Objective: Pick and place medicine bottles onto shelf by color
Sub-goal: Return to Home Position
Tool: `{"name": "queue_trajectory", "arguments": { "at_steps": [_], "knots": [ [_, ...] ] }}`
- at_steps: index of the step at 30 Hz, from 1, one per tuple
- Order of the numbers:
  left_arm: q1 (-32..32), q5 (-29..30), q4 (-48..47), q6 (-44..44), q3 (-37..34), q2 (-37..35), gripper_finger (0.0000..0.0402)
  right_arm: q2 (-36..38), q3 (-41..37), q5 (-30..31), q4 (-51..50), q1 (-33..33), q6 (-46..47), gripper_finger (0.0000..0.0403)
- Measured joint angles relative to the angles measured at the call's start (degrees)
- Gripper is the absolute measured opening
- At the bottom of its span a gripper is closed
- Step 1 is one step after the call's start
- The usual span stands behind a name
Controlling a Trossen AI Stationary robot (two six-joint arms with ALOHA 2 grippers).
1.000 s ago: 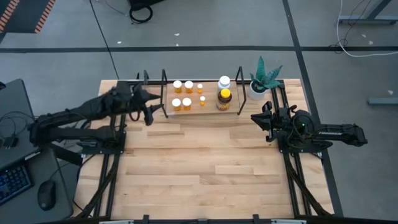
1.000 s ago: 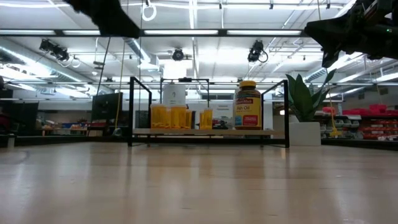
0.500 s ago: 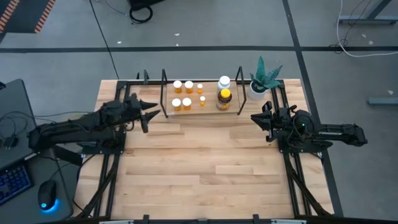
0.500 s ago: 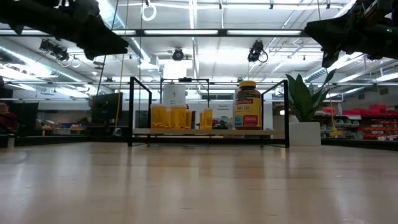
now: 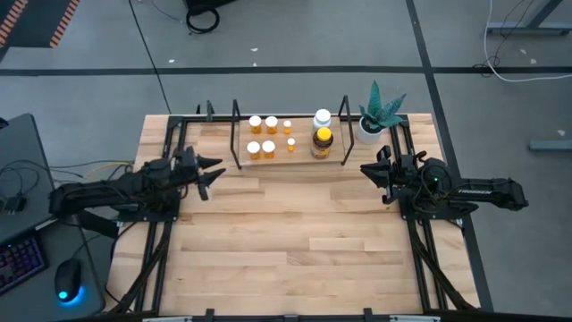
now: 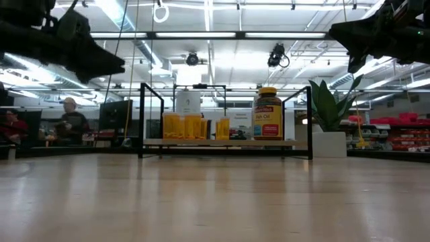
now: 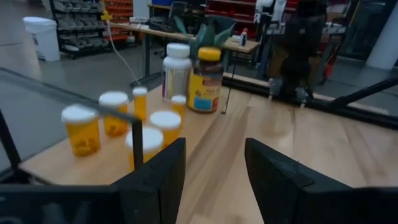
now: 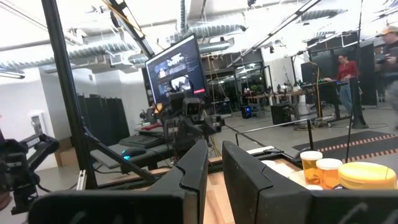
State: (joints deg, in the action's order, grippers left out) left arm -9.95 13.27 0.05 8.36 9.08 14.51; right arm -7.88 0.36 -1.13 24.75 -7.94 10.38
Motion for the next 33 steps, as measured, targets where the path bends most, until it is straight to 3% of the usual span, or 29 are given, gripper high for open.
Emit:
{"name": "queue_trajectory", "arguments": {
  "at_steps": [14,33],
  "knots": [
    [5.53,5.76,2.96,1.26,-8.30,-4.81,0.0172,0.01,0.00,0.00,0.00,0.01,0.00,0.0057],
    [7.30,7.44,3.05,0.17,-8.50,-4.79,0.0172,0.02,0.01,0.00,0.02,0.01,0.00,0.0057]
  ]
}}
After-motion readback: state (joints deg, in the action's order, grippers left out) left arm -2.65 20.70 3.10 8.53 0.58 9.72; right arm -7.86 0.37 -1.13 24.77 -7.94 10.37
